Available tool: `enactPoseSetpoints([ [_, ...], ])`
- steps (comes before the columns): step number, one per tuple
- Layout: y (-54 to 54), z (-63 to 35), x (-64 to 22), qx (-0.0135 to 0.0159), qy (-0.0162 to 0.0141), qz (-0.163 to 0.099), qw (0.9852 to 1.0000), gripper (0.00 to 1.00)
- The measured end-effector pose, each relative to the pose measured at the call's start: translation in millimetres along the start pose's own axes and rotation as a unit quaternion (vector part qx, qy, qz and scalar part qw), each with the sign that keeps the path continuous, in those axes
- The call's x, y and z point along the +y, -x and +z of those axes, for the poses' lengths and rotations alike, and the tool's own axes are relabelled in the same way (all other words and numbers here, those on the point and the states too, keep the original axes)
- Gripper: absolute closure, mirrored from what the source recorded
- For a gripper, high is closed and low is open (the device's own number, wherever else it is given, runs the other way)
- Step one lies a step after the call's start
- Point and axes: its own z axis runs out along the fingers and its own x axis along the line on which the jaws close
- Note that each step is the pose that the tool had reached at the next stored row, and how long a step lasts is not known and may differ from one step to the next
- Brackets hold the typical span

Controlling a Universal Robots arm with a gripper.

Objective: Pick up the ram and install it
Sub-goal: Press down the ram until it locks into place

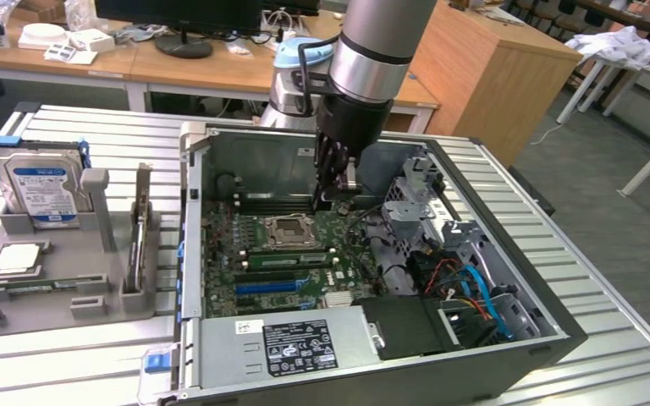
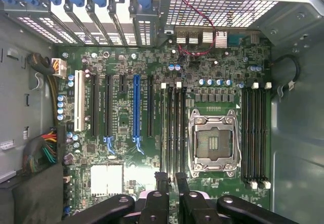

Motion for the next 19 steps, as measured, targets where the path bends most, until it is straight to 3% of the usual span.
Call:
enactPoseSetpoints([
  [7, 0.0, 0.0, 0.0, 0.0000, 0.0000, 0.000, 1.0000, 0.80],
  [8, 0.0, 0.0, 0.0, 0.0000, 0.0000, 0.000, 1.0000, 0.88],
  [10, 0.0, 0.0, 0.0, 0.0000, 0.0000, 0.000, 1.0000, 0.89],
  [19, 0.0, 0.0, 0.0, 0.0000, 0.0000, 0.000, 1.0000, 0.89],
])
